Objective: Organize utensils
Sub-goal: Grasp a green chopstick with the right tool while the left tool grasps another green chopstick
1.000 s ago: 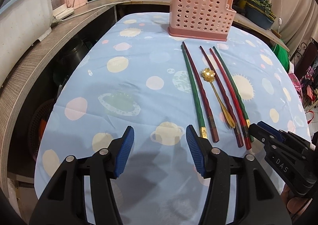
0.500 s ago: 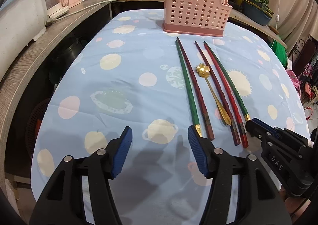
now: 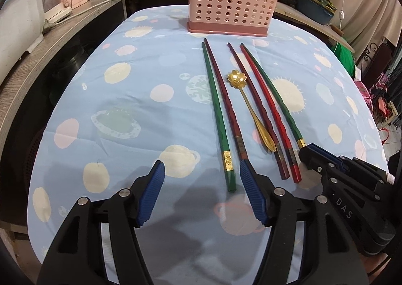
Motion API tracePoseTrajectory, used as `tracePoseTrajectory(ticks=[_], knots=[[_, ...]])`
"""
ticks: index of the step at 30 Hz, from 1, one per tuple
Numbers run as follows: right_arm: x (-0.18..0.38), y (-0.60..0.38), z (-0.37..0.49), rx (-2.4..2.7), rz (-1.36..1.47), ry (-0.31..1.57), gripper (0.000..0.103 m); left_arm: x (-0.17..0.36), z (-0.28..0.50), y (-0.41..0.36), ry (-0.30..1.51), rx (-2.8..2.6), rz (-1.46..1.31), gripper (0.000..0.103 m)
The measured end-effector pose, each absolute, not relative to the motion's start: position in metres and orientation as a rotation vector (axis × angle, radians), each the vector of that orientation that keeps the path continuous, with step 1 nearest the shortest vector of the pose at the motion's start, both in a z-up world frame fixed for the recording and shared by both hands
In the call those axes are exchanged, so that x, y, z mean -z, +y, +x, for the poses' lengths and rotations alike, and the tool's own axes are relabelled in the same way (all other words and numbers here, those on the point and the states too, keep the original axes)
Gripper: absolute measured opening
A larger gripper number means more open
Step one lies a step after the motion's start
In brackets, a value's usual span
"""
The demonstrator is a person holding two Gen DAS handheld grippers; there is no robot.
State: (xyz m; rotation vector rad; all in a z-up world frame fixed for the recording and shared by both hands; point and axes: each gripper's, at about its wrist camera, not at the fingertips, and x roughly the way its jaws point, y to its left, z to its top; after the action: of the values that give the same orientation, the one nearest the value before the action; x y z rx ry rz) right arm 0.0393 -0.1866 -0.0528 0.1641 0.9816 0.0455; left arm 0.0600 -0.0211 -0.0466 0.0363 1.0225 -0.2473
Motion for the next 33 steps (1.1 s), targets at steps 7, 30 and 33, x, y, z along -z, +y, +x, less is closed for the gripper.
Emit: tracePoseTrajectory(ticks=[7, 30, 33], knots=[[0.053, -0.187, 0.039, -0.045, 0.165, 0.981, 0.007, 0.055, 0.063, -0.024, 1.041, 0.243, 0.045, 0.059], [0.053, -0.186, 0.038, -0.045, 0.167, 0.980, 0.007, 0.059, 0.066, -0.024, 1.042, 0.252, 0.064, 0.007], [0.053, -0.187, 0.036, -0.046, 0.171, 0.981, 0.007, 0.059, 0.066, -0.023, 1.046, 0.259, 0.053, 0.007]])
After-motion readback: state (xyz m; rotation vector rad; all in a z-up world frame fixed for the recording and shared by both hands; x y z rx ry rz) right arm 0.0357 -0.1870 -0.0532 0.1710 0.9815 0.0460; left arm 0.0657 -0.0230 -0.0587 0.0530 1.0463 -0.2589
